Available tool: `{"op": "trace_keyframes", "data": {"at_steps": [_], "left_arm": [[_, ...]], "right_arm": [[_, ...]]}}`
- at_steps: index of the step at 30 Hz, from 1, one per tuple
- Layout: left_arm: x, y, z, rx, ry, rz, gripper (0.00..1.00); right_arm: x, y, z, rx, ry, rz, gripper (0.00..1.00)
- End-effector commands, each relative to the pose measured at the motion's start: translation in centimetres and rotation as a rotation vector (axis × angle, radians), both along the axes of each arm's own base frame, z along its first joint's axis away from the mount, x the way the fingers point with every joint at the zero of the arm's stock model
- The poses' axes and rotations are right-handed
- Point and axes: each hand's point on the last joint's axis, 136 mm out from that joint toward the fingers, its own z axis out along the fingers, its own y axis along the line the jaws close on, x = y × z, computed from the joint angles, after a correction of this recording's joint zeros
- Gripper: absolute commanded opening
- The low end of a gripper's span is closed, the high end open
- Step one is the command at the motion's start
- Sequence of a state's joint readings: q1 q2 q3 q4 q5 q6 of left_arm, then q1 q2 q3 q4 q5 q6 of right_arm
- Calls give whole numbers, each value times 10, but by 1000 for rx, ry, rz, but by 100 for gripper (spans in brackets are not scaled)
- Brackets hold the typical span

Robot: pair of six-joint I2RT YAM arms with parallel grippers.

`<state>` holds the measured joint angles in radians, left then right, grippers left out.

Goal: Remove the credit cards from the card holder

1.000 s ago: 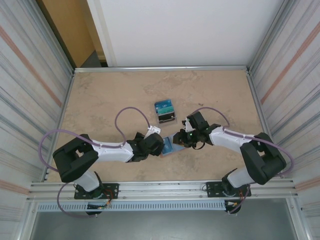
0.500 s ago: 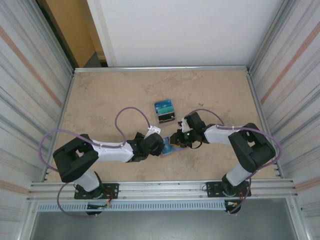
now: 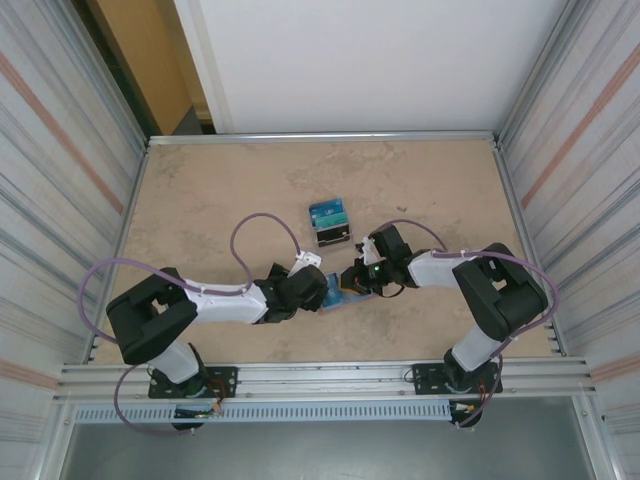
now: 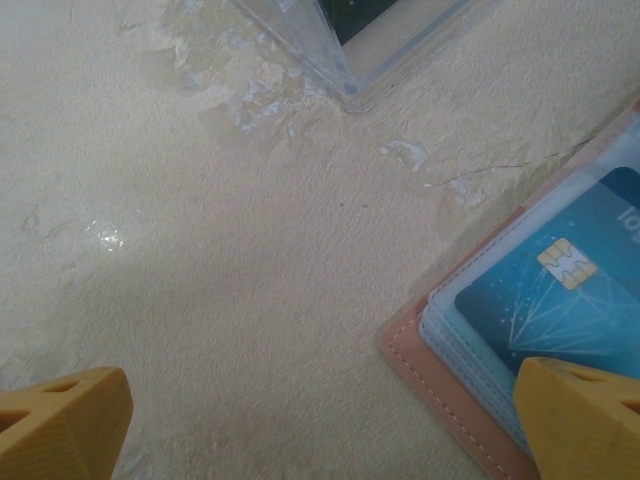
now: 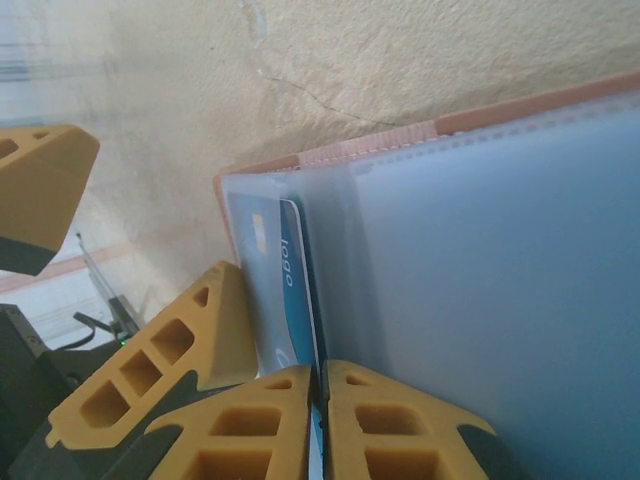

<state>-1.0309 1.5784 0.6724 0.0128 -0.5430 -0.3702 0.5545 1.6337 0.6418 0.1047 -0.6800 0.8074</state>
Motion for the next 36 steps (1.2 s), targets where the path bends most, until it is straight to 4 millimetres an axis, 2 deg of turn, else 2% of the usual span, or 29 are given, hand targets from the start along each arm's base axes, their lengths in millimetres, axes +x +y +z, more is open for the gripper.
{"op": "trace_keyframes", "data": {"at_steps": [1,10,27,36], "left_arm": [[-4,13,-12,84,36,-5,99],[-4,15,-13,94,36,1,99],[1,25,-10,192,-33,-60,99],[4,22,1,191,-89,-153,99]], "right_arm": [[-2,7,19,75,-18,11,9],[-4,-1,16,40,-33,-8,0],[3,-26,5,-77,-43,-32,0],[7,-39,4,-125,-58,-53,0]]}}
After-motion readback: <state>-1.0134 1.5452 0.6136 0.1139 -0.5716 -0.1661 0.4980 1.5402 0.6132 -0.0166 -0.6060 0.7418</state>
